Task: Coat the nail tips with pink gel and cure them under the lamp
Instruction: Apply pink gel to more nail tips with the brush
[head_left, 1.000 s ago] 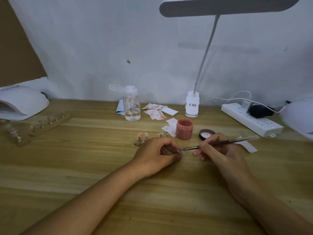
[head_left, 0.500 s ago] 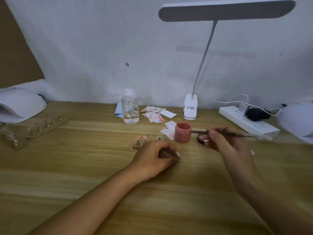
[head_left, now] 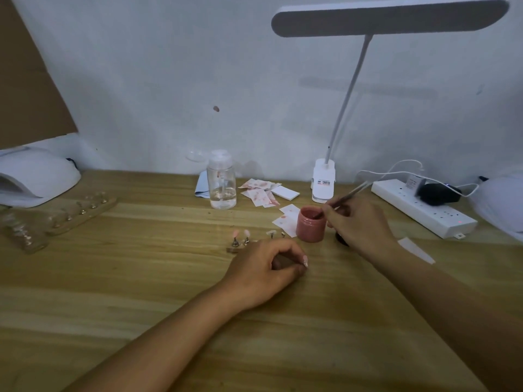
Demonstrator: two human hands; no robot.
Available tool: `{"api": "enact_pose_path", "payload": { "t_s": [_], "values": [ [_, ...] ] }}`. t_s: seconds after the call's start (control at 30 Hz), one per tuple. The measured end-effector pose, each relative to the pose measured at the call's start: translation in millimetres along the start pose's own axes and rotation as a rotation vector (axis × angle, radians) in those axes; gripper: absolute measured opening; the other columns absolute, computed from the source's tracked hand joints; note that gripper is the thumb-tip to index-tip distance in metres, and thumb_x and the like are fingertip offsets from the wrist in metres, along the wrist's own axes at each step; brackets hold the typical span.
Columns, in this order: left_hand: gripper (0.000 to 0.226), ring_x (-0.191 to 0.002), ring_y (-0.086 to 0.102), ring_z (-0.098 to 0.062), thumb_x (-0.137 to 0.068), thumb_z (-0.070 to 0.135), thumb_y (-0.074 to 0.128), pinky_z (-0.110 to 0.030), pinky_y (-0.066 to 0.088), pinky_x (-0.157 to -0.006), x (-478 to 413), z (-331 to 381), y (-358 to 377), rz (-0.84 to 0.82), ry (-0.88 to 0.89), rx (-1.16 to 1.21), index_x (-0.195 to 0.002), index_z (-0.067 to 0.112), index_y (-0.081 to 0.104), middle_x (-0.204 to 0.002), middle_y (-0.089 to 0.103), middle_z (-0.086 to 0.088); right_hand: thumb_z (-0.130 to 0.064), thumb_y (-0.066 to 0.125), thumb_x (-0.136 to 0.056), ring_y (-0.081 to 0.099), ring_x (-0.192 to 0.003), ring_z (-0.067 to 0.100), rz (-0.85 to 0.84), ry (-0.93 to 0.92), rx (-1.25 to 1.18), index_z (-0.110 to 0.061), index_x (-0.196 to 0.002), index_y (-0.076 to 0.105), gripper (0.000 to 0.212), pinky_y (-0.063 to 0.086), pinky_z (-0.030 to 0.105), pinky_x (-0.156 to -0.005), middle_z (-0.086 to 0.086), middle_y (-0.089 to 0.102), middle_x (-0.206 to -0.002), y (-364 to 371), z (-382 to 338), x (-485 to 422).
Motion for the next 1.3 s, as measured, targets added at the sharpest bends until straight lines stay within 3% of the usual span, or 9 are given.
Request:
{"api": "enact_pose_path", "payload": {
  "t_s": [0.1, 0.23, 0.37, 0.53, 0.63, 0.73, 0.83, 1.0, 1.3],
  "values": [
    [0.018, -0.06, 0.052, 0.002, -0.085, 0.027, 0.073, -0.035, 0.051, -0.071, -0.8, -0.7, 0.0, 0.0, -0.006, -0.016, -0.08, 0.043, 0.066, -0.09, 0.07, 0.024, -0.027, 0.06, -0.09, 0.068, -0.09, 0.018, 0.028, -0.009, -0.084, -0.025, -0.091, 0.07, 0.01, 0.052, 0.041, -0.088, -0.003, 0.074, -0.081, -5.8, -3.5, 4.1],
    [0.017, -0.061, 0.053, 0.007, -0.084, 0.026, 0.074, -0.029, 0.05, -0.068, -1.2, -1.8, -0.3, 0.012, -0.018, -0.008, -0.081, 0.041, 0.066, -0.09, 0.071, 0.022, -0.019, 0.067, -0.087, 0.07, -0.079, 0.018, 0.052, 0.03, -0.358, -0.022, -0.081, 0.069, 0.007, 0.056, 0.043, -0.083, -0.001, 0.075, -0.077, -16.1, 0.4, 27.7],
    [0.018, -0.063, 0.055, 0.01, -0.084, 0.024, 0.075, -0.019, 0.041, -0.065, -1.0, -0.9, -2.0, 0.034, -0.014, -0.023, -0.081, 0.04, 0.067, -0.085, 0.07, 0.024, -0.011, 0.068, -0.084, 0.067, -0.075, 0.005, 0.068, 0.119, -0.534, -0.008, -0.09, 0.064, 0.007, 0.054, 0.032, -0.082, 0.0, 0.074, -0.081, -19.0, 17.8, 52.2],
    [0.011, -0.068, 0.057, 0.009, -0.085, 0.023, 0.075, -0.015, 0.04, -0.066, -0.6, -0.6, -3.3, 0.049, -0.008, -0.028, -0.087, 0.033, 0.073, -0.089, 0.072, 0.018, 0.001, 0.052, -0.092, 0.07, -0.083, 0.023, -0.04, 0.073, -0.753, 0.002, -0.097, 0.062, 0.011, 0.055, 0.033, -0.083, 0.011, 0.074, -0.086, -12.3, 13.9, 83.5],
    [0.012, -0.063, 0.054, 0.015, -0.084, 0.02, 0.076, -0.007, 0.034, -0.062, -0.8, 1.1, -4.1, 0.054, 0.003, -0.025, -0.086, 0.032, 0.074, -0.081, 0.07, 0.021, 0.003, 0.055, -0.091, 0.067, -0.074, 0.014, -0.124, -0.001, -0.725, 0.005, -0.092, 0.062, 0.007, 0.054, 0.019, -0.071, 0.014, 0.073, -0.083, -10.6, 3.7, 92.1],
    [0.012, -0.062, 0.053, 0.019, -0.083, 0.018, 0.076, -0.003, 0.033, -0.061, -1.6, 1.7, -5.0, 0.063, 0.008, -0.024, -0.086, 0.029, 0.076, -0.074, 0.067, 0.025, 0.003, 0.059, -0.089, 0.059, -0.064, 0.008, -0.15, -0.001, -0.69, 0.009, -0.087, 0.057, 0.007, 0.048, 0.015, -0.062, 0.014, 0.07, -0.072, -9.1, 1.7, 93.5],
    [0.011, -0.061, 0.052, 0.018, -0.083, 0.018, 0.077, -0.003, 0.033, -0.06, -2.2, 0.1, -5.3, 0.071, 0.002, -0.024, -0.084, 0.029, 0.076, -0.068, 0.064, 0.03, 0.002, 0.059, -0.089, 0.062, -0.067, 0.009, -0.178, -0.005, -0.631, 0.005, -0.088, 0.059, 0.004, 0.049, 0.017, -0.064, 0.014, 0.071, -0.073, -5.1, -1.1, 95.9],
    [0.011, -0.059, 0.052, 0.018, -0.083, 0.018, 0.077, -0.003, 0.032, -0.058, -2.4, -0.9, -5.5, 0.075, -0.003, -0.03, -0.083, 0.029, 0.075, -0.063, 0.06, 0.036, -0.001, 0.061, -0.088, 0.066, -0.075, 0.012, -0.209, 0.001, -0.535, 0.0, -0.091, 0.062, 0.003, 0.049, 0.034, -0.079, 0.009, 0.073, -0.078, -1.7, -5.0, 97.1],
    [0.012, -0.057, 0.052, 0.016, -0.083, 0.019, 0.077, -0.004, 0.032, -0.057, -3.0, -2.1, -5.4, 0.079, -0.008, -0.031, -0.081, 0.031, 0.074, -0.064, 0.061, 0.034, 0.005, 0.062, -0.085, 0.064, -0.072, 0.012, -0.217, 0.0, -0.547, 0.005, -0.091, 0.06, 0.006, 0.046, 0.02, -0.068, 0.018, 0.069, -0.08, -2.1, -6.4, 98.0]
  ]
}}
Point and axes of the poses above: each hand's wrist, its own x-axis away from the middle knuckle, its own y-axis out of the palm, z = x × y, the point moved 10 cm from there along -x, towards the middle knuckle
